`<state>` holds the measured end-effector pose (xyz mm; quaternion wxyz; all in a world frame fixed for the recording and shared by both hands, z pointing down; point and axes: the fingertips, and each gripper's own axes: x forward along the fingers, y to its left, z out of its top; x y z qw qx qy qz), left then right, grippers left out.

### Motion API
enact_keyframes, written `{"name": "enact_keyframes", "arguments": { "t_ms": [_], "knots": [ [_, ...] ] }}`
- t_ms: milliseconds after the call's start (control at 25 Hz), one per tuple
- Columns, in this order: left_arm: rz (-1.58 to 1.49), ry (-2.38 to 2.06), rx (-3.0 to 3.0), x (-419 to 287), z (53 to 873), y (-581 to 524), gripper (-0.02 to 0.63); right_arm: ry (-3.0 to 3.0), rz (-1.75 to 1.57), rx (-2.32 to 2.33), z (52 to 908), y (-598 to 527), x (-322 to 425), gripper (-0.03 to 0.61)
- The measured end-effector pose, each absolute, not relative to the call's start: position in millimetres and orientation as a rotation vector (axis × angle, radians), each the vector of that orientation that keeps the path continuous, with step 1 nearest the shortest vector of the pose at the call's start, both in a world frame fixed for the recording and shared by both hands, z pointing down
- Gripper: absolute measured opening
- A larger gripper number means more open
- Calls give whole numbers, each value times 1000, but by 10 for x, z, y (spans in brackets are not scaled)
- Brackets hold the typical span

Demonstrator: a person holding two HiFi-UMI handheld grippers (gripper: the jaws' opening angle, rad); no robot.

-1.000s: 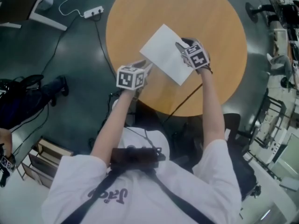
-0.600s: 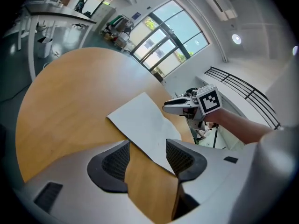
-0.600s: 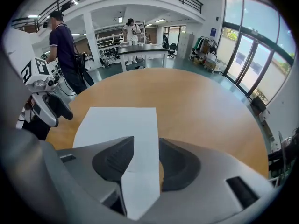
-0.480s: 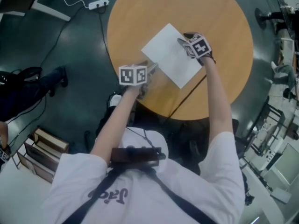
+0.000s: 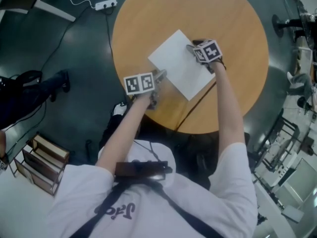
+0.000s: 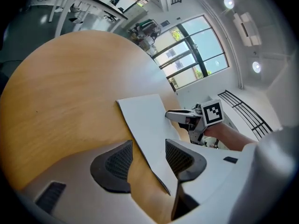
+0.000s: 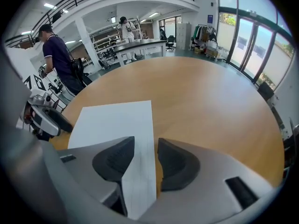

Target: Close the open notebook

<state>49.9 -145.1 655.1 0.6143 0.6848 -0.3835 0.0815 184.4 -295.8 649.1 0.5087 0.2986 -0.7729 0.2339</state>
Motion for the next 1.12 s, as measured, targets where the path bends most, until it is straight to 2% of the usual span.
{"name": "enact_keyframes", "arguments": {
  "t_ms": [200,480,720,920,1120],
  "knots": [
    [154,-880,1549,594,6548,-1538,236,-1866,580,730,6487,-2975,1868,162],
    [141,-881,1534,582,6604,-1539,171,-1867,579,768,6481,-2998,1887,144],
    [221,-948,1574,508,6627,-1473,103,-1867,527,802,6454,-2985,1982,23],
    [273,-969,1657,476,6594,-1417,92,-1937,547,825,6355,-2971,1960,23],
    [280,-993,1757,411,6538,-1390,47,-1999,553,872,6273,-3002,1882,23]
  ]
}}
